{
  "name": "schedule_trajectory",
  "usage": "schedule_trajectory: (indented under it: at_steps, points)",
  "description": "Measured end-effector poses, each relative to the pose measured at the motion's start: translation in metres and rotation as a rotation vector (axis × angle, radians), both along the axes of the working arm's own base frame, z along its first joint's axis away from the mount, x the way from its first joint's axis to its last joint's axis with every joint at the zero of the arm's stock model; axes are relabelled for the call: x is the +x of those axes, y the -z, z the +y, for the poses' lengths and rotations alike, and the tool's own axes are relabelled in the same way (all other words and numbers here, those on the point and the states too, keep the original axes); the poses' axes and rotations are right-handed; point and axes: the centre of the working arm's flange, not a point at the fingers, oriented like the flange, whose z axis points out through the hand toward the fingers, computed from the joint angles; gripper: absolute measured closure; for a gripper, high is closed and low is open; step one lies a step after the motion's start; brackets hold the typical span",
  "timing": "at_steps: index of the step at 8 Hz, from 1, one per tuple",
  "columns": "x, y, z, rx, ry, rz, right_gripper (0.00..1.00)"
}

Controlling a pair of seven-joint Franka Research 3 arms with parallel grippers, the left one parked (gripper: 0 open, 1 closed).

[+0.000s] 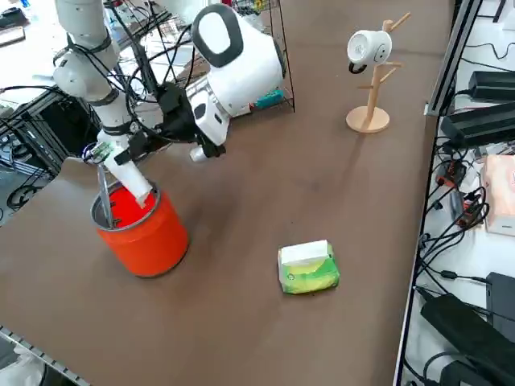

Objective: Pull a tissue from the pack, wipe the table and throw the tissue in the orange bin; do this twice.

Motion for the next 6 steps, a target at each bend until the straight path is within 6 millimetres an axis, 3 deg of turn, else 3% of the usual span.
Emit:
schedule_trajectory:
  at_steps: [3, 6]
  points:
    - [-0.006, 0.038, -0.009, 0.023, -0.035, 0.014, 0.98]
    - [-0.022, 0.054, -0.021, 0.052, -0.012, 0.026, 0.96]
